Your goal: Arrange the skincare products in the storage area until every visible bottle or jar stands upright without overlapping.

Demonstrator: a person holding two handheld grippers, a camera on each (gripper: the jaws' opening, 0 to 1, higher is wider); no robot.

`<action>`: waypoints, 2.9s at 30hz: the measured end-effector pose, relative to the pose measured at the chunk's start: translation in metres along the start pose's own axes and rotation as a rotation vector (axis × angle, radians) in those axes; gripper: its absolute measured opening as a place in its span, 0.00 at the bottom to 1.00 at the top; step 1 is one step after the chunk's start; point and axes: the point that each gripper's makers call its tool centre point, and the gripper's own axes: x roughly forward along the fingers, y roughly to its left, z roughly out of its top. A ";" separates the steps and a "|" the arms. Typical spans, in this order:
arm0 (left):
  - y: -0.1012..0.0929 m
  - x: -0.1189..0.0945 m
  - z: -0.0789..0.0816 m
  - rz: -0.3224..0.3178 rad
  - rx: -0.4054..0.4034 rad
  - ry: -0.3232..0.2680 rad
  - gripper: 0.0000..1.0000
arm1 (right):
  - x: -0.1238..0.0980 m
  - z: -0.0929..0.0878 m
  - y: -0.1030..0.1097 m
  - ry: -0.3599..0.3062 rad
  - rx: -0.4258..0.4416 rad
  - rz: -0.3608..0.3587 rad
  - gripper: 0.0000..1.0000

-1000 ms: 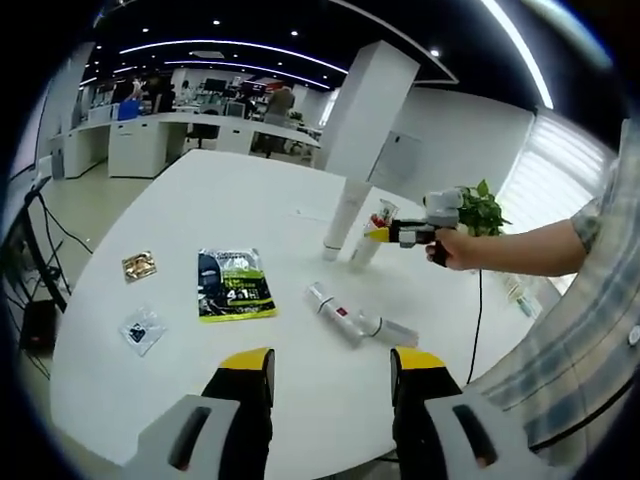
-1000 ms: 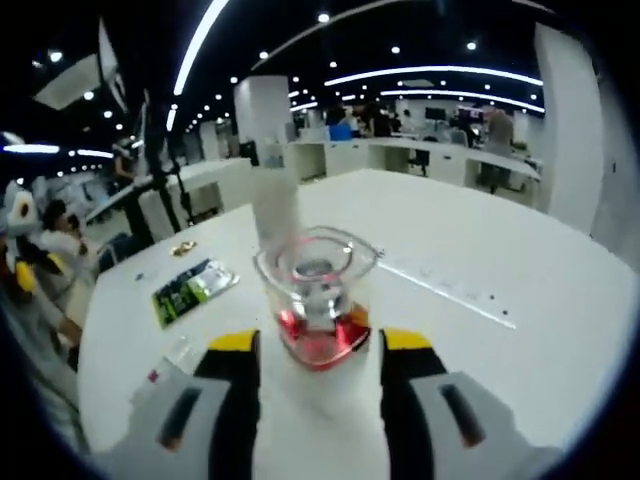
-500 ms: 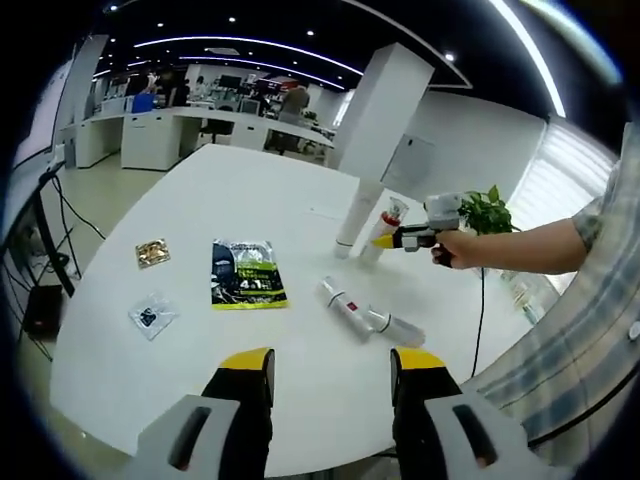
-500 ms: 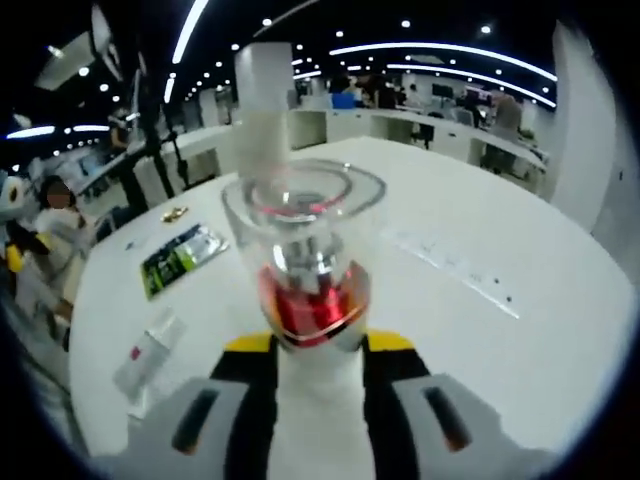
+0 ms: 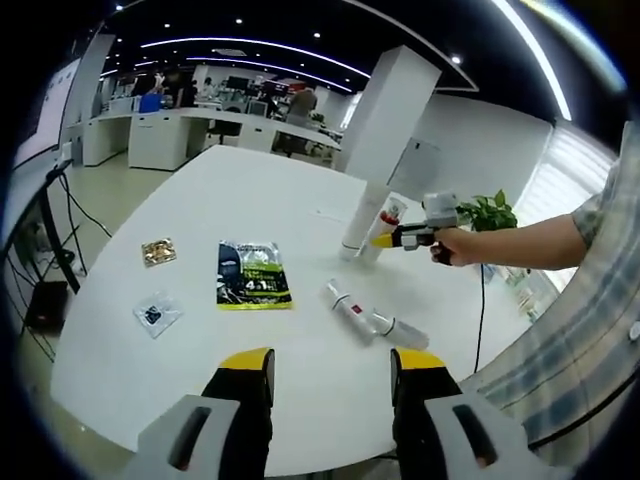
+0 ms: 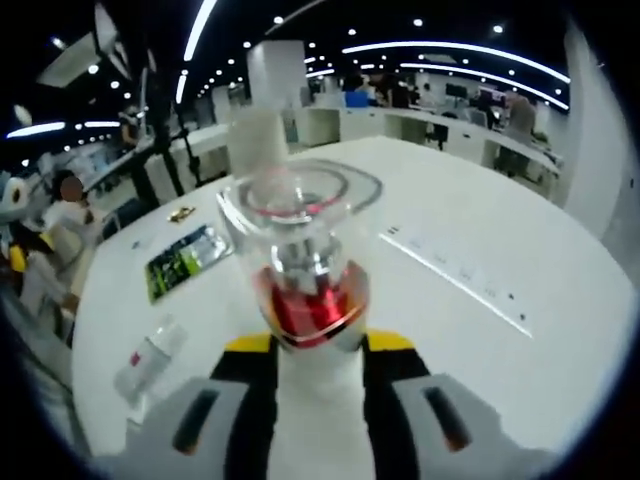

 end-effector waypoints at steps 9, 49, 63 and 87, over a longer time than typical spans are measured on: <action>-0.003 0.001 -0.004 0.006 -0.007 0.003 0.48 | 0.003 0.003 0.003 -0.001 -0.004 0.009 0.31; 0.043 -0.001 -0.021 -0.059 -0.200 -0.044 0.48 | -0.034 -0.067 0.089 0.149 0.161 -0.009 0.51; 0.050 -0.006 -0.019 -0.130 -0.201 -0.069 0.48 | -0.053 -0.088 0.106 0.232 0.179 -0.042 0.52; 0.076 -0.024 -0.012 -0.134 -0.256 -0.126 0.48 | -0.055 -0.098 0.147 0.318 0.175 -0.020 0.54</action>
